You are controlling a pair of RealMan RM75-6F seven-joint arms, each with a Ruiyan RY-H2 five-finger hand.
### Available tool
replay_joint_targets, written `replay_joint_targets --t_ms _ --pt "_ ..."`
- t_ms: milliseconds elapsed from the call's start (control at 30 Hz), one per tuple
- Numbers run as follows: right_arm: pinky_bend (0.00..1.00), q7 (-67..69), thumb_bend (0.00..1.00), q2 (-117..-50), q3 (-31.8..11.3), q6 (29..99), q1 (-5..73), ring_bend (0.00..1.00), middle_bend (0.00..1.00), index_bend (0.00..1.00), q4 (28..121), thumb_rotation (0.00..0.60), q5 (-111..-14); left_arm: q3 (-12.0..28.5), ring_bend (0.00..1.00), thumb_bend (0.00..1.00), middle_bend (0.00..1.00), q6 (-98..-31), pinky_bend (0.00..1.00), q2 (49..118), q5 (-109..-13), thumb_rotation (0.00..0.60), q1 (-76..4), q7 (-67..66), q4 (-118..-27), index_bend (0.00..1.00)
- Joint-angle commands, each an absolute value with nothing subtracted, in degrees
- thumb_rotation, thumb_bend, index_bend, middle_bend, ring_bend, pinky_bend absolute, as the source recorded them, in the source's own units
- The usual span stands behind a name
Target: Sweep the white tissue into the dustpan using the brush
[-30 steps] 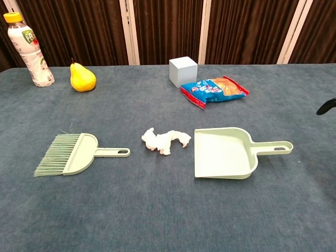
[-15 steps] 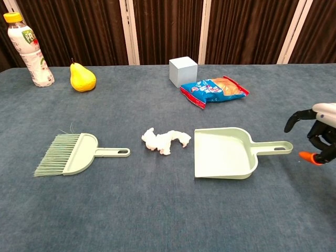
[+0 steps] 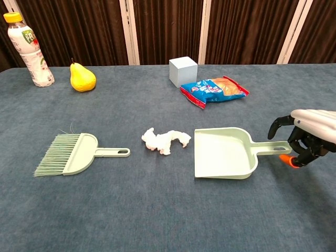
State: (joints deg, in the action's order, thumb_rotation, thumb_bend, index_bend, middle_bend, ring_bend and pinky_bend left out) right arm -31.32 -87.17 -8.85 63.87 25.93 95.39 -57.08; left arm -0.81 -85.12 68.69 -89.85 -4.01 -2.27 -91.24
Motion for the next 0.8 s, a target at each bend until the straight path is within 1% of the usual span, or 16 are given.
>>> replay_joint_targets --t_ms 33,633,700,800 --pt "0.87 -31.1 0.41 -87.6 -8.8 64.1 26.2 0.85 0.82 0.35 95.0 0.600 -56.9 -0.8 0.00 0.00 0.00 -85.1 0.00 68.6 -89.8 0.600 -4.0 -2.1 -91.2 0.00" --pt "0.87 -30.9 0.42 -89.6 -8.4 65.0 27.1 0.86 0.83 0.41 93.8 0.600 -55.1 -0.8 0.00 0.00 0.00 -85.2 0.00 68.4 -89.6 0.600 -3.9 -1.4 -91.3 0.00" --pt "0.87 -31.1 0.43 -89.9 -8.4 65.0 27.3 0.86 0.83 0.43 93.7 0.600 -54.8 -0.9 0.00 0.00 0.00 -85.2 0.00 68.4 -89.6 0.600 -3.9 -1.3 -91.3 0.00" --pt "0.87 -31.4 0.49 -90.3 -8.3 65.2 27.6 0.86 0.83 0.52 93.4 0.600 -54.7 -0.9 0.00 0.00 0.00 -85.1 0.00 68.4 -89.7 0.600 -4.0 -1.3 -91.4 0.00"
